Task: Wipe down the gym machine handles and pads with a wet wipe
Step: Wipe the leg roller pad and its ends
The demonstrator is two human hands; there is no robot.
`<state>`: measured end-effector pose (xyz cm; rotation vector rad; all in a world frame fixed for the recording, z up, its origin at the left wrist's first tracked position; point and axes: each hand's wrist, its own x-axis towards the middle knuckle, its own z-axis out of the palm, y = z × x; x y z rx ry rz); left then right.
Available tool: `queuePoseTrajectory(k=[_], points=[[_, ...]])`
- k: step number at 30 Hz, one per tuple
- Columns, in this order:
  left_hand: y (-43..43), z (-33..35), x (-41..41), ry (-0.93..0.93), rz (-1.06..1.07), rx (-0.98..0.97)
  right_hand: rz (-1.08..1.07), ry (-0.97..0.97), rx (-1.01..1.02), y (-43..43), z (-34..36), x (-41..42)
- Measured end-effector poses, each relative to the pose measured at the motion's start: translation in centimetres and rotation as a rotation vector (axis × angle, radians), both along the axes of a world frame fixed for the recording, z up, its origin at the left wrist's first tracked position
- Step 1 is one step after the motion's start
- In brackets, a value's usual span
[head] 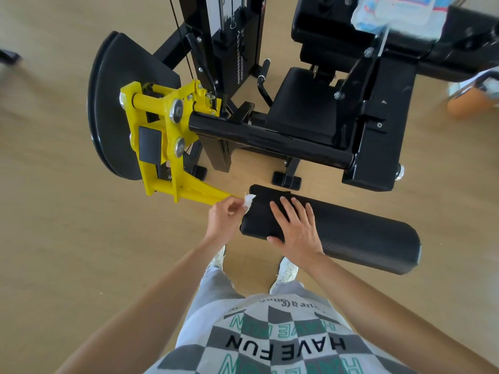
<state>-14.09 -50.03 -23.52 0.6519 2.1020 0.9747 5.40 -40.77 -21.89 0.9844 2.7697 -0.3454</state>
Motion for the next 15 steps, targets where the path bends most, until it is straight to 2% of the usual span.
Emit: queuePoseTrajectory(k=[7,15], points=[[-1.2,-0.2,1.0,0.080,0.019,0.013,0.007,-0.029,-0.115,2.6,0.4,-0.7],[-4.3,-1.9,1.3,0.133,-0.123,-0.009,0.006,-0.003,-0.187,4.2,0.6,-0.9]])
